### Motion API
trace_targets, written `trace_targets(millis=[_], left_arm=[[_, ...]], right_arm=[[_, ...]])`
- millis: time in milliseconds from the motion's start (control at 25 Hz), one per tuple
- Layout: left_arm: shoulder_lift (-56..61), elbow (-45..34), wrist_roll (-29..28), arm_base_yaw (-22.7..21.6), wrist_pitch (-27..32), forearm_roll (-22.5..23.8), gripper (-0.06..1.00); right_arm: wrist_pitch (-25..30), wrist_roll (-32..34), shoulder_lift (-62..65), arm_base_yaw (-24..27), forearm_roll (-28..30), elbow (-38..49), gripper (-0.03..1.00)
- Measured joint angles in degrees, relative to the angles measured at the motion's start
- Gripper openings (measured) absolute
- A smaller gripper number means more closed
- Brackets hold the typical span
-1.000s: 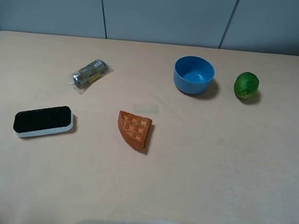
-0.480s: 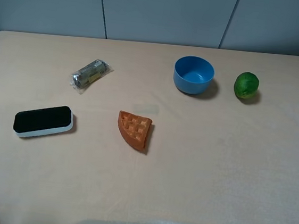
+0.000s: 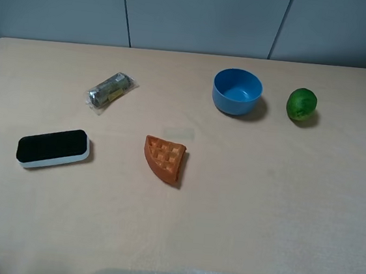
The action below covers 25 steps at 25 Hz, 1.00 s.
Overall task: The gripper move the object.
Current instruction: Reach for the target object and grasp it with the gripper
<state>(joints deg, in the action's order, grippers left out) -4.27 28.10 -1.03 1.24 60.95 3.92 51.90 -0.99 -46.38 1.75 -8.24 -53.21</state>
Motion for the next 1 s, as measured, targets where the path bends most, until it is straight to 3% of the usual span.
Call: trace_targets(millis=[440, 760, 1000], left_arm=[[0.00, 0.00, 0.00, 0.00, 0.00, 0.00, 0.77], [0.00, 0.00, 0.00, 0.00, 0.00, 0.00, 0.77], [0.00, 0.00, 0.00, 0.00, 0.00, 0.00, 0.77]], right_arm=[[0.38, -7.05, -30.08, -0.44, -5.44, -24.15, 0.69], [6.26, -7.05, -53.46, -12.05, -0.03, -47.47, 0.69], [11.62, -6.71, -64.33, -16.93, 2.02, -55.55, 0.69]])
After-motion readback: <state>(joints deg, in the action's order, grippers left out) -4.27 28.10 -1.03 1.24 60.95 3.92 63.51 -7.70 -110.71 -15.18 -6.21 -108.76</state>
